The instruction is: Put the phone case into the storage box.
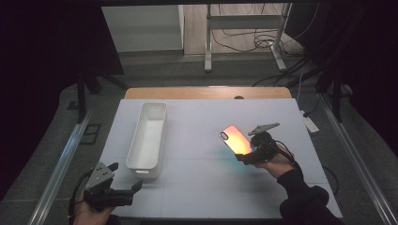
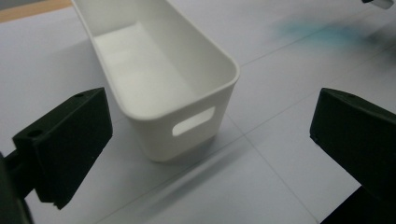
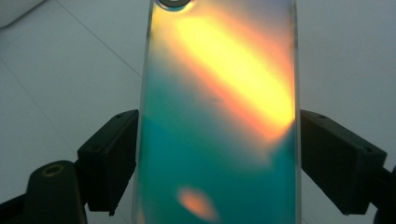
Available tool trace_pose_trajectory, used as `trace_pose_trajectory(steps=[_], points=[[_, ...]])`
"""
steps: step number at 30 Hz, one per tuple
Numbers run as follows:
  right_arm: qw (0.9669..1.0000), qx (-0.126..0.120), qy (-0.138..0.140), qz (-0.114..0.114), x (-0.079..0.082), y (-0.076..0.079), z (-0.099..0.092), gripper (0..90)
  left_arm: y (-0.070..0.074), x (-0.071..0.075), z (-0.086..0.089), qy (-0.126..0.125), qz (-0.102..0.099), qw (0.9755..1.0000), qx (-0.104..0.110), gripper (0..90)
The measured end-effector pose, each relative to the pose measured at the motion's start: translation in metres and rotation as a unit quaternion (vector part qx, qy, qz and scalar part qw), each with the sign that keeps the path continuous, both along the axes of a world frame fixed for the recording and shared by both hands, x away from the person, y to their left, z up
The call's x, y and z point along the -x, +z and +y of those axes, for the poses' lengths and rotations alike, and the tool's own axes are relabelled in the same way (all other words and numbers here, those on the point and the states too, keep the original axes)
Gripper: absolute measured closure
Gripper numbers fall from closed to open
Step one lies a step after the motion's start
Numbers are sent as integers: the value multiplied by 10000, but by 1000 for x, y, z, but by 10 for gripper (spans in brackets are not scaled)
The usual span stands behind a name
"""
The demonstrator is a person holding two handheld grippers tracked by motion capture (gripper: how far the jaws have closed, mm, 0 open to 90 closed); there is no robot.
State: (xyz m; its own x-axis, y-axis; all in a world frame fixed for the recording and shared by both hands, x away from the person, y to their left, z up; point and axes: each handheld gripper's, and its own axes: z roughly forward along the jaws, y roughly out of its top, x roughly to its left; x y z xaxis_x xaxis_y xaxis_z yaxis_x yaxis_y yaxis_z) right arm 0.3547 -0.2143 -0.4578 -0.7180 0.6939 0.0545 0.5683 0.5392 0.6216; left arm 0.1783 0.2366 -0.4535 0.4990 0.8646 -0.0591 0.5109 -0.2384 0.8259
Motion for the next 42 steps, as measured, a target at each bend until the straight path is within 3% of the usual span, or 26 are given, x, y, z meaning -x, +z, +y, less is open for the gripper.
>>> trace_pose_trajectory(steps=[7, 12, 24, 27, 31, 38, 42], points=[[9998, -174, 92, -66, 5, 6, -2, 170, 3, -10, -6, -256, -4, 9994, 233, 0], [9994, -313, 141, -98, 9, 9, -4, 170, 6, -17, -11, -526, 71, 9973, 516, 0], [9980, -573, 224, -148, 15, 16, -5, 170, 10, -34, -33, -1036, 27, 9933, 516, 0], [9972, -677, 254, -169, 18, 19, -6, 170, 11, -41, -41, -1303, 59, 9899, 554, 0], [9966, -746, 272, -205, 20, 22, -8, 170, 13, -47, -48, -1448, 29, 9881, 526, 0], [9953, -871, 312, -272, 24, 26, -11, 170, 16, -59, -60, -1683, 13, 9834, 676, 0], [9946, -933, 342, -303, 27, 29, -13, 170, 18, -67, -68, -1921, 26, 9778, 841, 0]])
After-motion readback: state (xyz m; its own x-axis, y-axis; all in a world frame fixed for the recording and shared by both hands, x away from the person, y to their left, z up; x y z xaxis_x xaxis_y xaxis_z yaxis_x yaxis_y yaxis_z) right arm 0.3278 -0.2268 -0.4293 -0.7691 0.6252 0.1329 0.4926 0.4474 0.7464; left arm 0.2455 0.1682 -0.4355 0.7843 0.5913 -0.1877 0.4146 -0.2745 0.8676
